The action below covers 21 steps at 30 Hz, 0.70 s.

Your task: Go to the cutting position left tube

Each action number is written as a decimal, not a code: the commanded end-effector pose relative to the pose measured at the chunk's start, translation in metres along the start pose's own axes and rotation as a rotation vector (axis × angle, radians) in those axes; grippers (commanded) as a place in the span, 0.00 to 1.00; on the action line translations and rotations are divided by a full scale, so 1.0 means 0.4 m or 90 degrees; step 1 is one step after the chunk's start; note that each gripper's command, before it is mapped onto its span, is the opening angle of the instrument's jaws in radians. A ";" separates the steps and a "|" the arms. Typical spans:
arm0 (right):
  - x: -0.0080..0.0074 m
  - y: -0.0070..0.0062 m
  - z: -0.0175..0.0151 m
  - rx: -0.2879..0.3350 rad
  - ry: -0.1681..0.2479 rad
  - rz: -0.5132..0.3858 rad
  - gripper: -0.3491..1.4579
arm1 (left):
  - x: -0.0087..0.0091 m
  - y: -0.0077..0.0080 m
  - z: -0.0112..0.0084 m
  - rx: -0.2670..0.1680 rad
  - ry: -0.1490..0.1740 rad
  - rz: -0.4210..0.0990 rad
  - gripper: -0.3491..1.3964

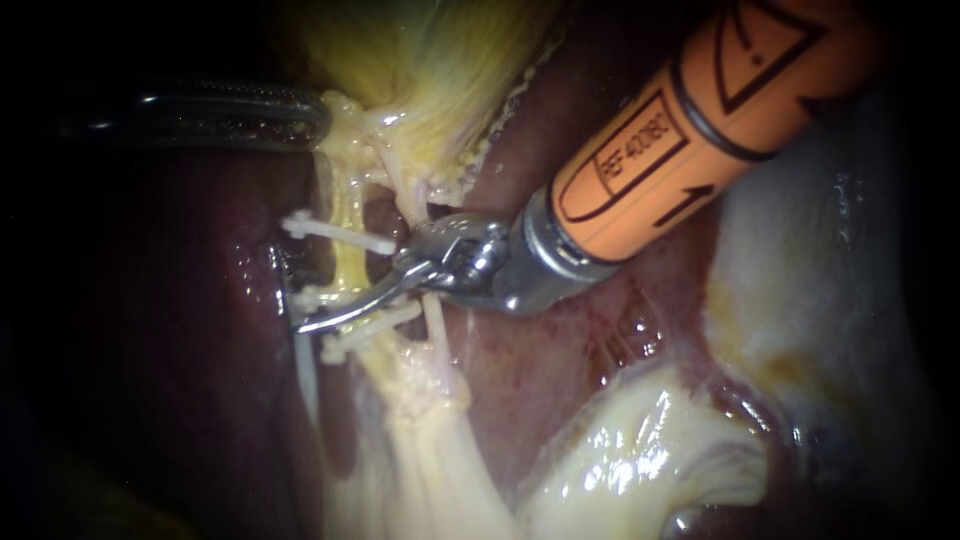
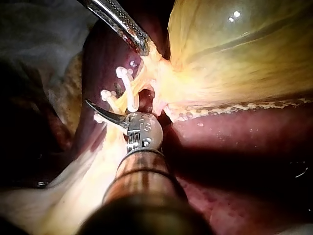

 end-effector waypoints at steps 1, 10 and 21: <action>0.0004 -0.0001 -0.0001 0.005 0.007 0.004 0.86 | 0.0000 0.0000 0.0000 0.000 0.000 0.000 0.00; 0.0057 -0.0021 -0.0018 0.031 0.063 0.040 0.87 | 0.0000 0.0000 0.0000 0.000 0.000 0.000 0.00; 0.0098 -0.0079 -0.0022 0.043 0.074 0.050 0.87 | 0.0002 0.0002 -0.0002 0.000 0.000 0.000 0.00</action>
